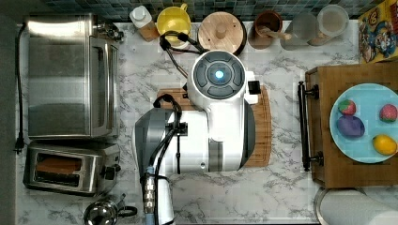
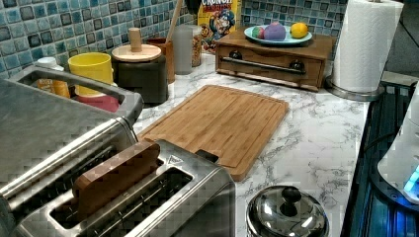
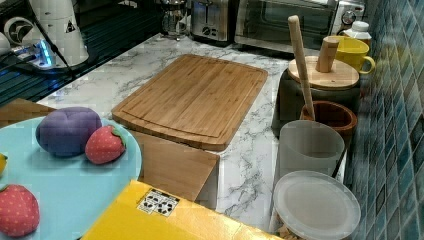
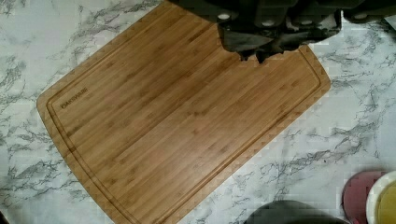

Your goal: Turn on the toaster.

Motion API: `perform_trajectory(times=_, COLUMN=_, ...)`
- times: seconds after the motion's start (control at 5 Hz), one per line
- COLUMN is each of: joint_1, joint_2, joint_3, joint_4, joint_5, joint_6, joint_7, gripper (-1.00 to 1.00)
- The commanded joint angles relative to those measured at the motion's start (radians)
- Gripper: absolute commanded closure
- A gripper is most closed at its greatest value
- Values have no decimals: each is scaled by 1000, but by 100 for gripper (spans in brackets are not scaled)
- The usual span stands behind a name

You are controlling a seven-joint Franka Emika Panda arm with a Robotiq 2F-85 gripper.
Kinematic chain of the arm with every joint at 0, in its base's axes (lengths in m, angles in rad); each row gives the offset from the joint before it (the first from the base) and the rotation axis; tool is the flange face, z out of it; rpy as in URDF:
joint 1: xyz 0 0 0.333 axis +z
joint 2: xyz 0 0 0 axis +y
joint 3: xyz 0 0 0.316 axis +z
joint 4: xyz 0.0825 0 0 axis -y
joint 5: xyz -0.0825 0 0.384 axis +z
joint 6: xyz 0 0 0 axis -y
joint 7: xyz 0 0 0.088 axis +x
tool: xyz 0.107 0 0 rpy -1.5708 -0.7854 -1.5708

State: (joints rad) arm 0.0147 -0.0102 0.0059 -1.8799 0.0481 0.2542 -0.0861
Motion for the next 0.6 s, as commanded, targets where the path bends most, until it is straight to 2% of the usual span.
perform_trajectory(times=0.2, joint_1=24, joint_2=-60, joint_3=22, joint_4=-75, joint_5=23, joint_6=62, joint_7=-78, gripper=100)
perform_trajectory(times=0.6, joint_1=84, joint_2=-138, joint_3=98, joint_4=-174, joint_5=64, joint_6=125, joint_7=-209, gripper=100)
